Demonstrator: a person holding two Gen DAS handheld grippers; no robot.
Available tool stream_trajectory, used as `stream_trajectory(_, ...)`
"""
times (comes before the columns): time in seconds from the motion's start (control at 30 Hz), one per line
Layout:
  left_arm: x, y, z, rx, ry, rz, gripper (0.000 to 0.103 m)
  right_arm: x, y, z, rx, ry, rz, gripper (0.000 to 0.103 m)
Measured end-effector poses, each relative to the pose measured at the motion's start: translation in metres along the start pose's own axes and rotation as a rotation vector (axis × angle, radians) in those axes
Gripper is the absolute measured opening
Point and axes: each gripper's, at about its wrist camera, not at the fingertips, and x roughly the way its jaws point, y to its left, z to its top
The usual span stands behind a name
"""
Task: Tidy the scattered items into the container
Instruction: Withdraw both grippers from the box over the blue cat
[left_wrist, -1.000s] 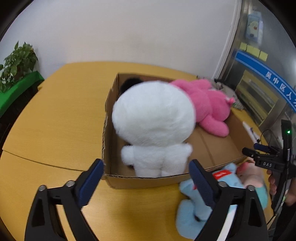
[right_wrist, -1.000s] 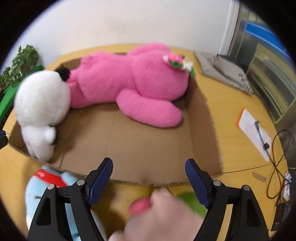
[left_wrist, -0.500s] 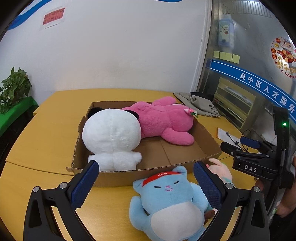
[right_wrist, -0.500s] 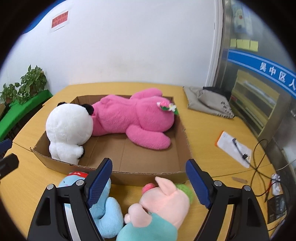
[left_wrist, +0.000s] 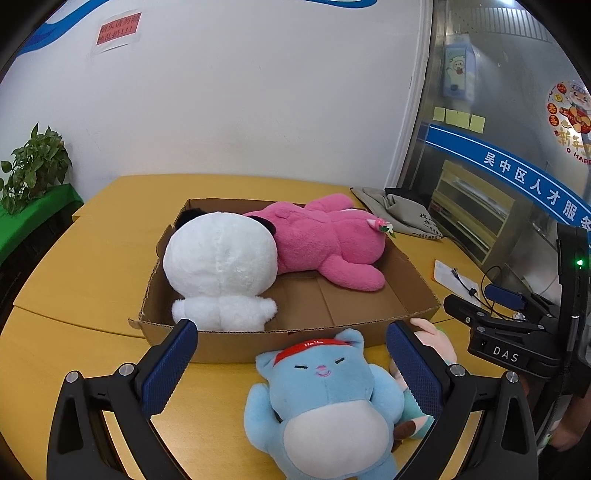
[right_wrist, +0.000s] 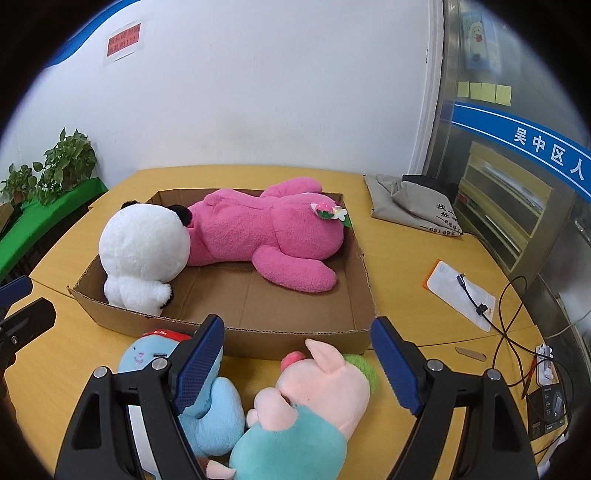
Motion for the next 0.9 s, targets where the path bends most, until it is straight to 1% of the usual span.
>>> stream_trajectory(0.17,-0.002,-0.003,-0.002,0.012,-0.007,0.004,0.103,-0.004,0.001,-0.001,-0.001,-0.009,0.007,0.082)
stream_trajectory(0.23,-0.003,-0.003,-0.003,0.006,-0.007,-0.003,0.103,-0.004,0.001,-0.003,-0.004,-0.015,0.007,0.084)
stream_trajectory(0.33,-0.001,-0.002,-0.005,0.005,-0.003,0.001,0.103,0.0,0.006,-0.006,-0.041,0.005,0.06,0.087)
stream_trajectory(0.4,0.001,0.0,-0.005,-0.007,0.004,0.002,0.103,0.002,0.013,-0.01,-0.067,0.015,0.07,0.092)
stream_trajectory(0.47,0.002,0.003,-0.006,-0.012,0.013,-0.004,0.103,0.004,0.019,-0.014,-0.084,0.018,0.071,0.103)
stream_trajectory(0.57,0.003,0.006,-0.007,-0.016,0.01,0.009,0.103,0.005,0.024,-0.015,-0.081,0.014,0.083,0.103)
stream_trajectory(0.8,0.006,0.01,-0.01,-0.023,0.024,-0.004,0.103,0.007,0.025,-0.015,-0.078,0.02,0.074,0.103)
stream_trajectory(0.9,0.008,0.009,-0.011,-0.01,0.032,-0.012,0.103,0.008,0.024,-0.015,-0.076,0.021,0.07,0.103)
